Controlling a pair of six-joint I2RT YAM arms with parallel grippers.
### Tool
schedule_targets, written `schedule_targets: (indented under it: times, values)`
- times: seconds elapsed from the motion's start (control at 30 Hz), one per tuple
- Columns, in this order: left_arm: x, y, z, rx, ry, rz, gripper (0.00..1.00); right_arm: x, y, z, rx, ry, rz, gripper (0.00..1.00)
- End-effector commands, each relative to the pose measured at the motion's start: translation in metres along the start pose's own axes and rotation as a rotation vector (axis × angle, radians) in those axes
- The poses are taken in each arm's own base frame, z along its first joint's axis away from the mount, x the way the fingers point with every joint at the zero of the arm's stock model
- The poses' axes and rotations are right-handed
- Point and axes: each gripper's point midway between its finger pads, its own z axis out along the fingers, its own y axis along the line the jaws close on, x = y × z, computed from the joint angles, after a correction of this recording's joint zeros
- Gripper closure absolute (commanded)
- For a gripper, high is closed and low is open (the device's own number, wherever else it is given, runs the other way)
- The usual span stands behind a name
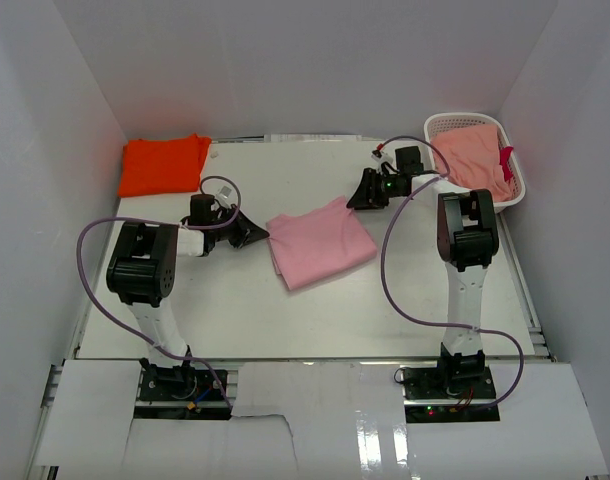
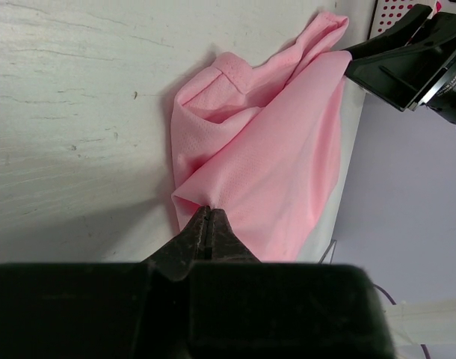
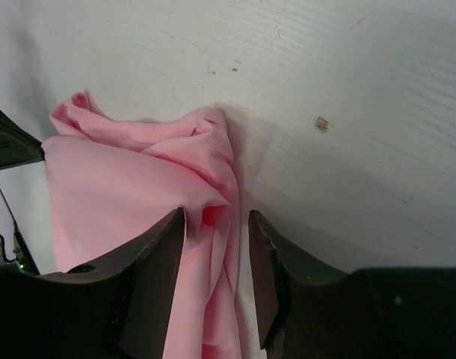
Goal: Fold and stack the t-shirts
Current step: Smooth out wrinkles on the folded tshirt
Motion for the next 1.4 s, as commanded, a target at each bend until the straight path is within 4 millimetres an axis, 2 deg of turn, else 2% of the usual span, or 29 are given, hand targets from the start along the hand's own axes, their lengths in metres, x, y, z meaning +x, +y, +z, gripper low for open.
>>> schedule_targets:
  times: [0.0,0.13,0.17,0.2,0.3,0.43,0.53,0.67,0.77,0.8,0.83,0.87,0.93,0.97,1.03,1.07,1.1,1.13,1.17,1.2,1.23,1.27,1.3,1.33,1.37]
  values:
    - [-0.014,-0.016,-0.010,0.026,-0.062,0.047,1.00,-0.028,0.021,-0.019,-0.019,-0.079,-0.088,0.53]
    - [-0.022,-0.025,-0.015,0.031,-0.102,0.066,1.00,-0.030,0.029,-0.023,-0.042,-0.093,-0.105,0.52]
    - [-0.026,-0.028,-0.016,0.034,-0.115,0.071,0.98,-0.025,0.028,-0.023,-0.042,-0.089,-0.099,0.49]
    - [-0.028,-0.030,-0.017,0.035,-0.127,0.075,0.87,-0.025,0.029,-0.024,-0.044,-0.095,-0.101,0.49]
    - [-0.039,-0.046,-0.023,0.058,-0.163,0.116,0.76,-0.025,0.035,-0.029,-0.053,-0.104,-0.112,0.46]
    - [-0.056,-0.065,-0.033,0.073,-0.232,0.172,0.68,-0.020,0.038,-0.032,-0.057,-0.103,-0.115,0.39]
    - [-0.065,-0.073,-0.034,0.079,-0.256,0.191,0.63,-0.017,0.042,-0.035,-0.066,-0.113,-0.118,0.39]
    - [-0.069,-0.081,-0.036,0.096,-0.258,0.196,0.62,-0.009,0.047,-0.042,-0.068,-0.109,-0.106,0.39]
    - [-0.056,-0.087,-0.035,0.142,-0.193,0.175,0.62,0.004,0.047,-0.050,-0.030,-0.095,-0.076,0.39]
    - [-0.047,-0.093,-0.034,0.166,-0.161,0.180,0.63,0.005,0.054,-0.056,-0.033,-0.107,-0.082,0.39]
    - [-0.042,-0.097,-0.034,0.180,-0.143,0.184,0.64,0.021,0.052,-0.055,-0.029,-0.089,-0.057,0.39]
    - [-0.035,-0.103,-0.032,0.196,-0.121,0.195,0.68,0.017,0.059,-0.063,-0.022,-0.121,-0.076,0.39]
    - [-0.023,-0.115,-0.029,0.236,-0.071,0.220,0.73,0.036,0.058,-0.065,0.000,-0.106,-0.052,0.39]
    - [-0.015,-0.130,-0.024,0.267,-0.042,0.246,0.73,0.040,0.062,-0.066,-0.001,-0.103,-0.055,0.39]
    - [-0.001,-0.138,-0.014,0.304,0.033,0.254,0.77,0.047,0.075,-0.070,-0.012,-0.106,-0.064,0.45]
    - [-0.002,-0.154,-0.010,0.337,0.047,0.279,0.82,0.057,0.076,-0.070,-0.017,-0.092,-0.058,0.49]
    - [0.010,-0.163,-0.002,0.362,0.089,0.295,0.86,0.059,0.082,-0.074,-0.020,-0.095,-0.065,0.57]
    - [0.016,-0.161,0.010,0.369,0.129,0.296,0.88,0.063,0.085,-0.074,-0.019,-0.090,-0.063,0.64]
    - [0.017,-0.176,0.015,0.402,0.146,0.323,0.90,0.068,0.085,-0.074,-0.017,-0.081,-0.058,0.72]
    - [0.027,-0.182,0.023,0.415,0.174,0.334,0.96,0.071,0.088,-0.075,-0.027,-0.075,-0.058,0.85]
    - [0.030,-0.185,0.029,0.422,0.188,0.343,0.98,0.073,0.089,-0.073,-0.032,-0.069,-0.055,0.92]
    - [0.034,-0.179,0.042,0.414,0.210,0.341,1.00,0.075,0.089,-0.073,-0.033,-0.063,-0.046,0.92]
    - [0.037,-0.190,0.049,0.434,0.221,0.363,1.00,0.078,0.087,-0.071,-0.036,-0.055,-0.037,0.92]
    - [0.040,-0.191,0.057,0.436,0.234,0.364,1.00,0.079,0.087,-0.071,-0.040,-0.053,-0.035,0.92]
    - [0.050,-0.182,0.071,0.425,0.270,0.349,1.00,0.080,0.087,-0.069,-0.043,-0.052,-0.027,0.92]
